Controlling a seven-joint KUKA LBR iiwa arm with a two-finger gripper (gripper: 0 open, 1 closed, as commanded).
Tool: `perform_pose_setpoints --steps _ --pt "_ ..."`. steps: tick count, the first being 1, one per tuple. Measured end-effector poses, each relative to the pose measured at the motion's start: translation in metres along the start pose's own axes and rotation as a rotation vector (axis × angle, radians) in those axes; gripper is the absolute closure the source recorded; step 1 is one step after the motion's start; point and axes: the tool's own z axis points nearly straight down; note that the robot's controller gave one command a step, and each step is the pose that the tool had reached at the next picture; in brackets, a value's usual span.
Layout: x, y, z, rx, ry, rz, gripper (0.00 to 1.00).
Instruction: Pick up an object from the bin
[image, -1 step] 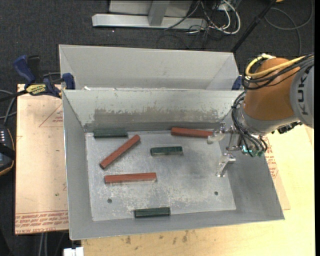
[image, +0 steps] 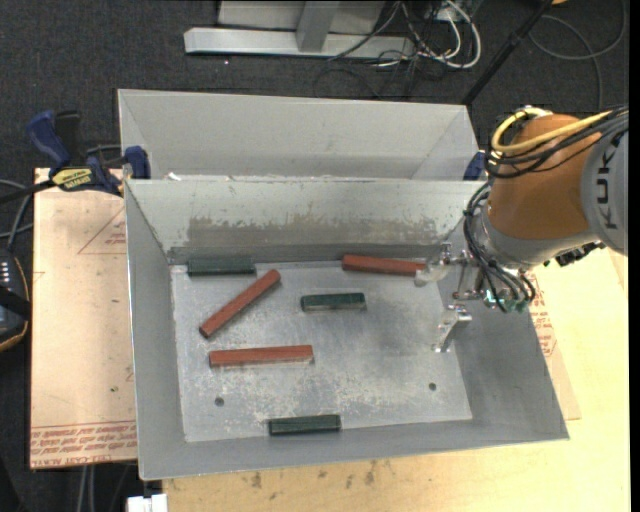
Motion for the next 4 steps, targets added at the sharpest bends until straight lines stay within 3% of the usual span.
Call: perform_pose_setpoints --steps 1,2,3,4 --pt "0.028 -0.016 -0.012 -0.001 -0.003 -0.042 0.0" --pt "0.008 0.017 -0.003 0.004 -0.007 -0.101 0.0" --pt "-0.043 0.028 0.044 -0.001 -0.015 -0.249 0.0" --pt "-0.049 0.018 0.061 0.002 -0.01 -0.253 0.0"
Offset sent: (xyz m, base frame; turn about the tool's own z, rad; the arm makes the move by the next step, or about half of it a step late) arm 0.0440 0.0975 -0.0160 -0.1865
